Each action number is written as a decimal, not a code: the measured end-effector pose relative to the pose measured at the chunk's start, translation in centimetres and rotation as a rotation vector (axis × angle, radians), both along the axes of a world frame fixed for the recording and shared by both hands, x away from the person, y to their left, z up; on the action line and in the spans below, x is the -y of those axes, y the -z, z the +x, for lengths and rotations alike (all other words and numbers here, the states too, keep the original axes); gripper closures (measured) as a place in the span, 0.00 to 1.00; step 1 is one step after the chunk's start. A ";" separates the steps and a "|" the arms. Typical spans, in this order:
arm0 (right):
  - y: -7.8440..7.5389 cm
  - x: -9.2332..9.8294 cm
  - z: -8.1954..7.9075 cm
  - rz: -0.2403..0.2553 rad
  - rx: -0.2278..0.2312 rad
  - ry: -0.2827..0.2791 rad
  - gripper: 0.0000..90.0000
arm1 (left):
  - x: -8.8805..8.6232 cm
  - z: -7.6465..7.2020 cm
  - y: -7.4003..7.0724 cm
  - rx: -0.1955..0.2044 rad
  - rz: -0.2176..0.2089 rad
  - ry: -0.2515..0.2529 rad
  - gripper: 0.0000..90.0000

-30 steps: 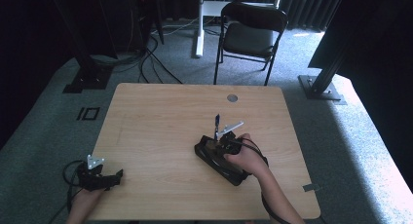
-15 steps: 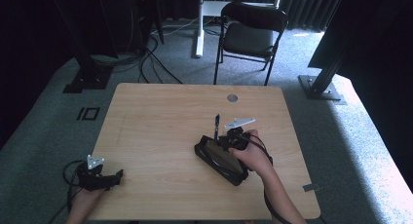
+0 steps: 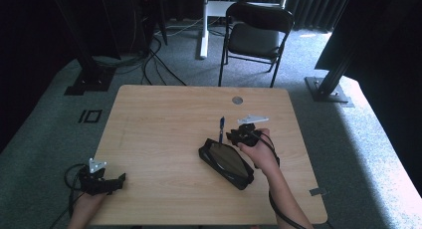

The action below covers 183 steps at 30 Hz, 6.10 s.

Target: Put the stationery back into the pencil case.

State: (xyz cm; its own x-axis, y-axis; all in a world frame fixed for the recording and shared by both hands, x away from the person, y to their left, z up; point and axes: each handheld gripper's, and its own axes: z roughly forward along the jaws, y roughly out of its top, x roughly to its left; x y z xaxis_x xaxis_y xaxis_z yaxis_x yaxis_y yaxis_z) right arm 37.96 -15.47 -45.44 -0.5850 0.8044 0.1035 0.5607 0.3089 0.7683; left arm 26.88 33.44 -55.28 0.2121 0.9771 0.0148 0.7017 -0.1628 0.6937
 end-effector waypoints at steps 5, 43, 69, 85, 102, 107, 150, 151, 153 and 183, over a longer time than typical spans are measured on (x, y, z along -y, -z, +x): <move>0.2 0.6 0.8 0.013 0.010 0.044 0.80 | 0.0 0.0 0.0 0.000 0.000 0.000 0.00; 4.5 1.2 6.2 -0.047 -0.108 0.201 0.50 | 0.0 0.0 0.0 0.000 0.000 0.000 0.00; 7.3 -0.7 7.6 -0.094 -0.254 0.222 0.57 | 0.0 0.0 0.0 0.000 0.000 0.000 0.00; 6.4 -0.5 7.2 -0.199 -0.224 0.207 0.76 | 0.0 0.0 0.0 0.000 0.000 0.000 0.00; 3.7 1.4 5.8 -0.192 -0.202 0.161 0.76 | 0.0 0.0 0.0 0.000 0.000 0.000 0.00; 2.7 1.6 5.1 -0.181 -0.180 0.143 0.76 | 0.0 0.0 0.0 0.000 0.000 0.000 0.00; -6.2 0.7 -2.4 -0.112 0.031 -0.096 0.76 | 0.0 0.0 0.0 0.000 0.001 0.001 0.00; -6.2 0.6 -2.5 -0.122 0.034 -0.103 0.76 | 0.0 0.0 0.0 0.000 0.001 0.001 0.00; -6.2 0.4 -2.7 -0.112 0.026 -0.120 0.76 | 0.0 0.0 0.0 0.001 0.000 0.000 0.00; -1.9 -2.2 -2.9 -0.175 -0.101 -0.244 0.76 | 0.0 0.0 0.0 0.000 0.000 0.000 0.00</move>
State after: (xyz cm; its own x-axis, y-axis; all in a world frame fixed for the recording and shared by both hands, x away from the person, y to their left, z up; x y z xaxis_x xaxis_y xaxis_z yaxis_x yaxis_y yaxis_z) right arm 35.07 -13.28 -43.50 -0.7569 0.6521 0.0429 0.5242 0.5666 0.6357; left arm 26.88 33.44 -55.28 0.2121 0.9771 0.0144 0.7017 -0.1625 0.6936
